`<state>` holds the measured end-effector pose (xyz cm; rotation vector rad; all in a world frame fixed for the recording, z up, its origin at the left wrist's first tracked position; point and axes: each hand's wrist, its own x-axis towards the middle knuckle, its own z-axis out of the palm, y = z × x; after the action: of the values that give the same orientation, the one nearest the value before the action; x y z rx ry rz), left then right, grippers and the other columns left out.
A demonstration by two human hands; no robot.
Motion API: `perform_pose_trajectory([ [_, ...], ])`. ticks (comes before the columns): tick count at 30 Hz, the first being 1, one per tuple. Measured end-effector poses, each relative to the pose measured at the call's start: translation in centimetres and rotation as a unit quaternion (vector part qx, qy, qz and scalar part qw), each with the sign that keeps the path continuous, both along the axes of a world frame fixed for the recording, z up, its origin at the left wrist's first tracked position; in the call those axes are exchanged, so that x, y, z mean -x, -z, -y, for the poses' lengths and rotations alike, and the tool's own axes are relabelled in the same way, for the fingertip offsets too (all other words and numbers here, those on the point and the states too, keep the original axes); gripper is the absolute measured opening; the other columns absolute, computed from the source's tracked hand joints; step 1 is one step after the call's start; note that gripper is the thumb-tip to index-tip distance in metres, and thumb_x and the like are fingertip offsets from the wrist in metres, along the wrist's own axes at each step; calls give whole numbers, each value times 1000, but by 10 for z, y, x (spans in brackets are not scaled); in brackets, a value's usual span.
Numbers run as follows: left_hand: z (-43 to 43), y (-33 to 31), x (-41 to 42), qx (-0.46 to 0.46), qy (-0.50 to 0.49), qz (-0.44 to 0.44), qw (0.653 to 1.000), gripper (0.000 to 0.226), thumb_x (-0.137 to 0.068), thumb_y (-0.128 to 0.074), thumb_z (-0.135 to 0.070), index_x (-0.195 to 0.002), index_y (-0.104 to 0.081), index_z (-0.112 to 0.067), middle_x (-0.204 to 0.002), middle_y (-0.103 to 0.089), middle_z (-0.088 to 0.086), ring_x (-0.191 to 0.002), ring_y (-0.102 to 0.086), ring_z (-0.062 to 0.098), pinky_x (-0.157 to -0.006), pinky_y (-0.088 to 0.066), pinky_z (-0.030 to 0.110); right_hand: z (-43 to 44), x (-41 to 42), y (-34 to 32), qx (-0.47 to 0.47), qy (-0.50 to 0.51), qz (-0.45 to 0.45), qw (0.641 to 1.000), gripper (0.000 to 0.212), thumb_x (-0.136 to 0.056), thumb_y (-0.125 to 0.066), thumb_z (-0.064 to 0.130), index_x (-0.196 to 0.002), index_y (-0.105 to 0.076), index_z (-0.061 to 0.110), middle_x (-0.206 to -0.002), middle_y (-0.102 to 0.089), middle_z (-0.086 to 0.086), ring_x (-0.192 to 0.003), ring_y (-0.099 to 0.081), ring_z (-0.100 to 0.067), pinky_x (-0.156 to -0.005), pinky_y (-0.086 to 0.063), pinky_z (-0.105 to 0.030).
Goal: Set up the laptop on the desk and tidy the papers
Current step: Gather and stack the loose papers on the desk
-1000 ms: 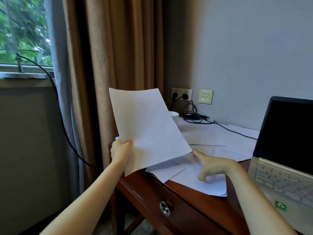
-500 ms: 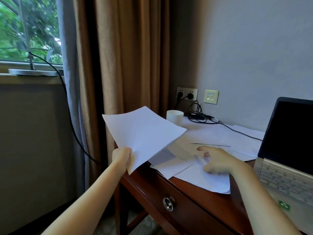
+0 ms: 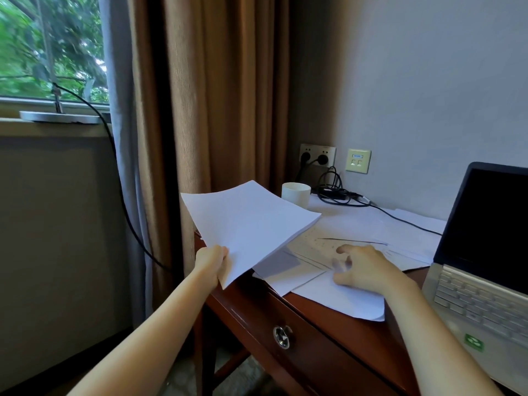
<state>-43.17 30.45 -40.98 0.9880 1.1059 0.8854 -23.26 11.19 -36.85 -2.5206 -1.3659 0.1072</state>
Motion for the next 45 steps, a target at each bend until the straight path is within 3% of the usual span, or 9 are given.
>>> perform_pose_trajectory([
  [15,11,-5,2,-8,19,7,1000,26,-94,-44,3,-70,-43,-7,-73,-50,8,-62,-48,20,-58,-40,29,1,-3,5,30,51,128,990,38,-91,-38,3,-119,-53,23,-127,-56,-10,-114,-54,-30,-82,-41,-31],
  [19,4,-6,4,-32,17,-25,999,20,-94,-44,2,-75,-46,-4,-73,-50,7,-64,-49,20,-65,-43,32,0,-8,-1,-136,145,63,978,17,-92,-42,6,-76,-44,12,-83,-54,-11,-85,-49,-35,-67,-34,-31],
  [21,-7,-7,13,-61,12,-53,997,25,-95,-43,3,-70,-46,0,-70,-47,7,-65,-48,21,-66,-41,32,-3,-13,1,-228,168,3,959,15,-92,-44,7,-77,-45,7,-75,-50,-11,-77,-47,-34,-65,-38,-31],
  [26,-17,-13,28,-52,34,-101,993,31,-94,-49,-3,-123,-50,8,-108,-62,19,-90,-57,29,-83,-42,33,-13,-17,3,-394,167,-72,901,16,-92,-45,9,-93,-58,-1,-84,-56,-17,-78,-60,-46,-72,-53,-51],
  [29,-8,-17,18,-73,72,-194,976,34,-94,-52,-7,-126,-50,7,-120,-59,19,-99,-58,29,-87,-42,33,-15,-11,0,-443,103,-22,890,18,-94,-47,6,-101,-61,-4,-70,-50,-11,-75,-56,-45,-68,-51,-47],
  [33,4,-16,6,-64,136,-140,979,22,-92,-49,2,-113,-54,4,-79,-57,7,-72,-56,23,-65,-44,28,-15,16,-5,-497,5,158,853,15,-85,-56,0,-86,-70,-4,-57,-61,-16,-46,-49,-27,-53,-40,-22],
  [36,12,-19,3,-63,154,-107,980,24,-94,-47,-1,-117,-54,4,-77,-56,8,-67,-55,21,-57,-46,26,-14,30,-3,-465,-84,174,864,25,-75,-54,0,-86,-76,4,-78,-74,-9,-62,-68,-25,-55,-53,-27],
  [40,11,-16,8,-1,174,45,984,30,-101,-40,-26,-113,-57,-4,-83,-59,7,-71,-57,20,-56,-51,25,-13,36,-7,-198,-120,-25,972,24,-83,-58,3,-83,-74,22,-76,-63,7,-66,-53,-12,-67,-41,-22],
  [45,-5,-13,14,74,230,93,966,57,-96,-28,-56,-103,-58,-8,-104,-62,11,-89,-60,27,-72,-48,34,-13,34,-6,-181,-149,-79,969,34,-68,-41,25,-65,-63,-1,-63,-55,-20,-54,-34,-15,-55,-37,-27],
])
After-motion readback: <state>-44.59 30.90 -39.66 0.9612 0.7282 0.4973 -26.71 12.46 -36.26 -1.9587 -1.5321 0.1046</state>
